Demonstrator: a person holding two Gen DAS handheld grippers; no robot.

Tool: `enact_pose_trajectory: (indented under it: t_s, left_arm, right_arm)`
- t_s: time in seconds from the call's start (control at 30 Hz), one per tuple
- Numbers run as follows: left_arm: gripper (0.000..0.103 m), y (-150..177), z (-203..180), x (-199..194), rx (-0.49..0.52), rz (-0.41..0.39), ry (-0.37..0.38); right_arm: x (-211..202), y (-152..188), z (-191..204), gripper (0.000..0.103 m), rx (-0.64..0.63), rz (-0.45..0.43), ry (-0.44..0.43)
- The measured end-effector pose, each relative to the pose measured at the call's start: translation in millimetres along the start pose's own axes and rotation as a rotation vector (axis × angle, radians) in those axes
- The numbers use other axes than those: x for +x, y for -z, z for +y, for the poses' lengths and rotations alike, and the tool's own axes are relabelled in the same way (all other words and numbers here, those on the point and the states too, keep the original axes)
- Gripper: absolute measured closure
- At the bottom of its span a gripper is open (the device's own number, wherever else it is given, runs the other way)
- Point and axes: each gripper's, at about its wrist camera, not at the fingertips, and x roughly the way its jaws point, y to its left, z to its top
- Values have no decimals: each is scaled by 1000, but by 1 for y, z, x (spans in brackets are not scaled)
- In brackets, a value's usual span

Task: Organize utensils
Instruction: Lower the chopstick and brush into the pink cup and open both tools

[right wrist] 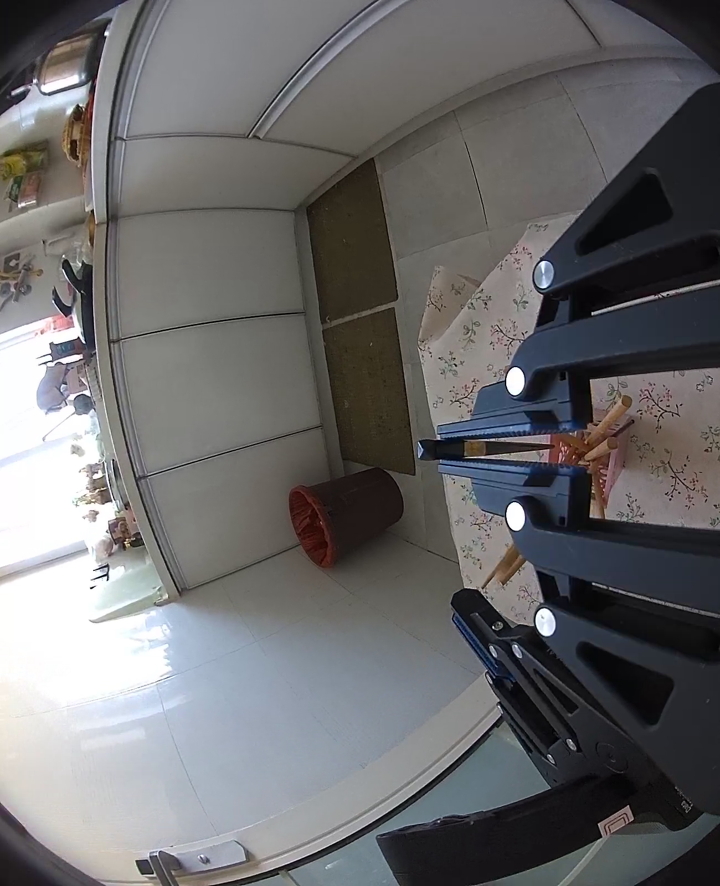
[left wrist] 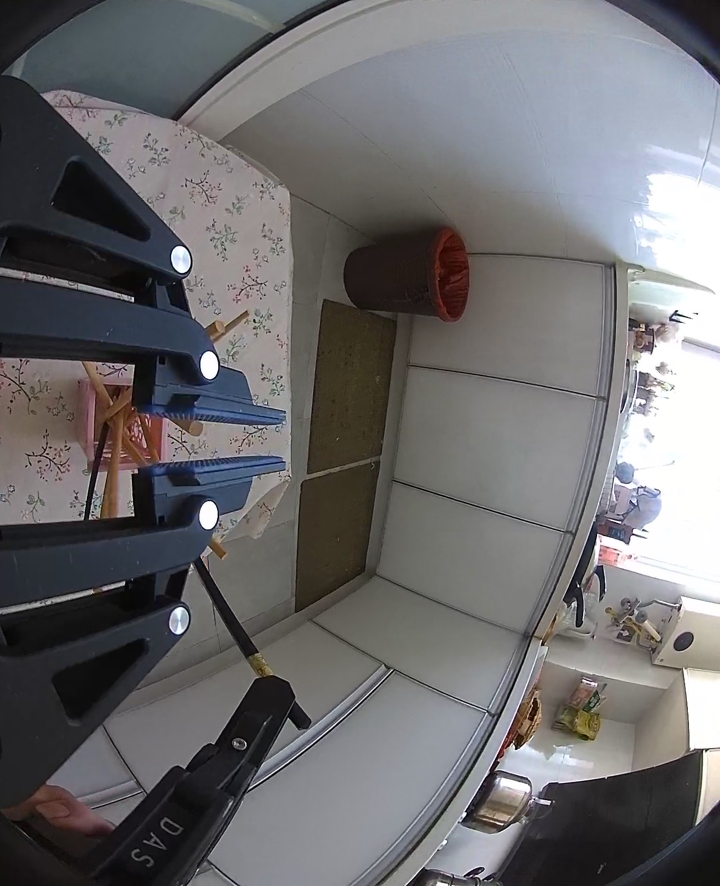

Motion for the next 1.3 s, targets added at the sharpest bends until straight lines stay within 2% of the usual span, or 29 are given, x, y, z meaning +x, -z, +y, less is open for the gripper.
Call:
enact_pose_trajectory:
  t_s: [0.33,0.87,1.13,1.3]
  left_arm:
    - [86,-18,15,-34,-22,-100,-37]
    - [82,-8,40,-32,-64,-65,-69]
    - [81,-6,34,-43,-50,-64,-85]
    - [75,-1,21,-57,-25,-71,-81]
  right_arm:
    - [15,2,8,96,-3,25,-9]
    - [39,8,30,93,-17,71,-9]
    - [20,10,34,93,-45,33,67]
    - [-2,17,32,92,-62,15,120]
